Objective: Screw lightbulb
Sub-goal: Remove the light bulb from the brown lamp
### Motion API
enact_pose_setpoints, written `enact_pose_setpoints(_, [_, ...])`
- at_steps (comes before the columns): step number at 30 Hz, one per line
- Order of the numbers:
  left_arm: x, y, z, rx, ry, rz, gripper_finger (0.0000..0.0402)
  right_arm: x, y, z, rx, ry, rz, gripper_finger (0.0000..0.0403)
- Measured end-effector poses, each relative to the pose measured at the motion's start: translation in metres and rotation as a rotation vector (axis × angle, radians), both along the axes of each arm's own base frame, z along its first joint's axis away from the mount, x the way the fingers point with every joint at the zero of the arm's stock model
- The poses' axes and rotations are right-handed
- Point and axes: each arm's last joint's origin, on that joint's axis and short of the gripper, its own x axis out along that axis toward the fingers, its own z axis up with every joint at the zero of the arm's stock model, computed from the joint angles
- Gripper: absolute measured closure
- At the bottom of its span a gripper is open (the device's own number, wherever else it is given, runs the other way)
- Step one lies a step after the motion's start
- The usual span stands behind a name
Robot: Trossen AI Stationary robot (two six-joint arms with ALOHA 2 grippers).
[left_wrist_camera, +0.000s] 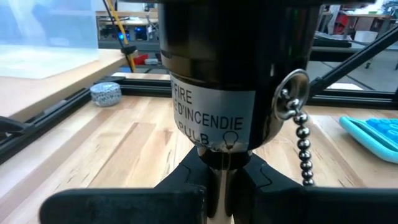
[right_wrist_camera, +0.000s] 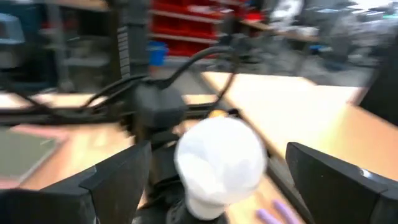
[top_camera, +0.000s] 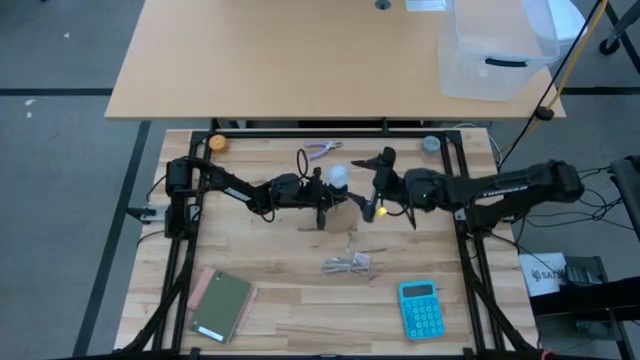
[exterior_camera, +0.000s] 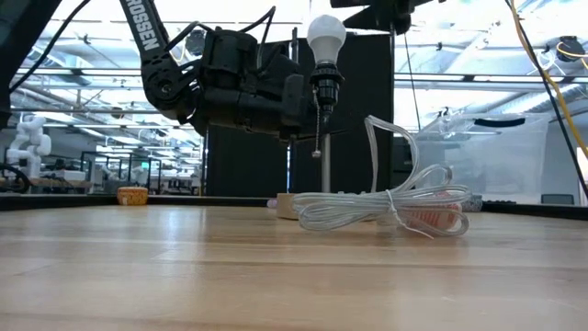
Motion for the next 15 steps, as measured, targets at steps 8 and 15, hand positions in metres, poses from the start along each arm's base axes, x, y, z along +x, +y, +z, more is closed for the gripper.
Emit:
enact_pose_setpoints(8, [0.000,0.000,0.000,0.000,0.000,0.004,0.0371,0.021,0.018,-0.014,0.010,-0.065,-0.176,0.0037])
enact_pose_setpoints(15, [0.000,0.000,0.000,0.001,0.001,0.004,0.0371,0.047,0.025,-0.037,0.040,-0.136,-0.258,0.0037])
